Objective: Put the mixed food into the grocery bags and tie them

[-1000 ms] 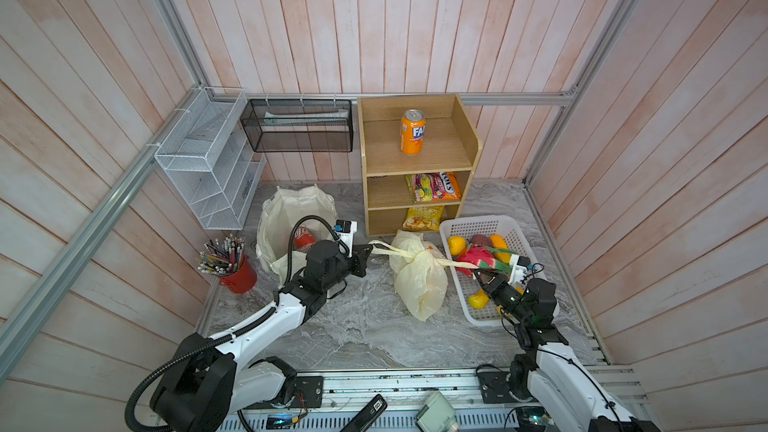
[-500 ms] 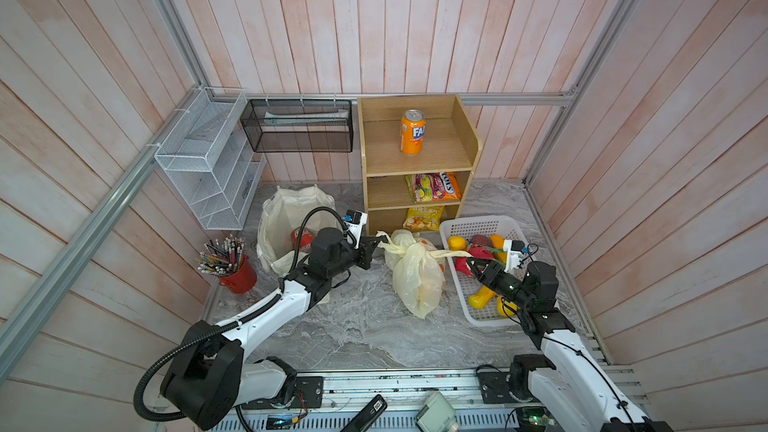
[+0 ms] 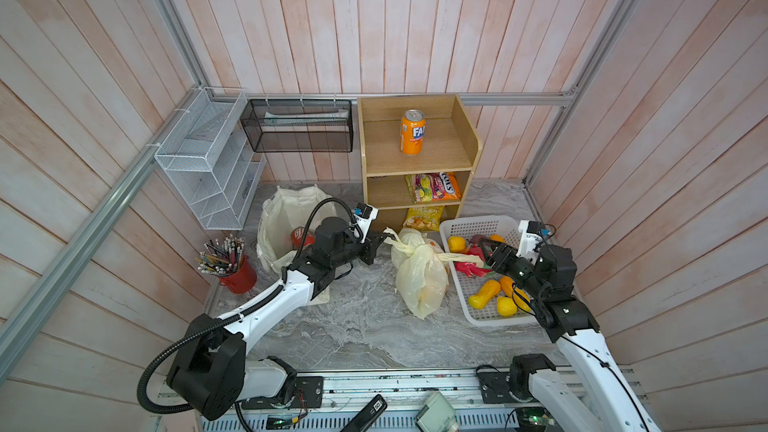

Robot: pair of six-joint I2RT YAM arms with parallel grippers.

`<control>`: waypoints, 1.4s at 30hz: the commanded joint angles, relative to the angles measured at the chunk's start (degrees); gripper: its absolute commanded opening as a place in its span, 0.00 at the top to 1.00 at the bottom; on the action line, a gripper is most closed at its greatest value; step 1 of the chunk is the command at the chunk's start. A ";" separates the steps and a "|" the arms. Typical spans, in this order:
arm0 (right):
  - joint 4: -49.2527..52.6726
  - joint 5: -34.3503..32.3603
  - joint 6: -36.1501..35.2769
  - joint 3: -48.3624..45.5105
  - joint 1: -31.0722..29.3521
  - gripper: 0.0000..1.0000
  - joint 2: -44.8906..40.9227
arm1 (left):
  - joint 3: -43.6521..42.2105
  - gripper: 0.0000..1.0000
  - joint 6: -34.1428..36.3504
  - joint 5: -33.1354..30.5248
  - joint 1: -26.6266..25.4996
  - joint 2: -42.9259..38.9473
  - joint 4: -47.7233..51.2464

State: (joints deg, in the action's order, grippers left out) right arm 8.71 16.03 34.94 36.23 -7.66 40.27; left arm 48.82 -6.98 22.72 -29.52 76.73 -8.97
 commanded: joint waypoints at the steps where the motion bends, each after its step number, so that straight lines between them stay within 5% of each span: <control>1: 2.43 -3.03 -4.42 2.60 -1.36 0.42 0.01 | 2.10 1.00 2.24 1.77 0.20 0.86 1.62; 9: 5.59 1.82 -20.96 14.88 -14.16 0.20 18.04 | 4.89 1.00 5.99 2.72 0.19 2.54 3.69; 15: 11.54 3.40 -30.50 23.28 -17.43 0.02 29.51 | 5.49 1.00 6.98 3.11 0.16 3.24 4.49; 25: 19.52 -0.72 -39.27 31.53 -23.87 0.02 40.51 | 5.90 1.00 7.50 3.44 0.17 3.69 4.90; 42: 17.60 0.72 -39.64 26.85 -24.29 0.02 46.02 | 7.80 1.00 7.90 4.01 0.16 4.31 5.80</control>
State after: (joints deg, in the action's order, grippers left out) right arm 26.65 15.70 -4.49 64.45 -31.59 85.43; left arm 54.83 -0.14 25.50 -29.52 80.36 -3.60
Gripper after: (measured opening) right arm 0.983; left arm 0.047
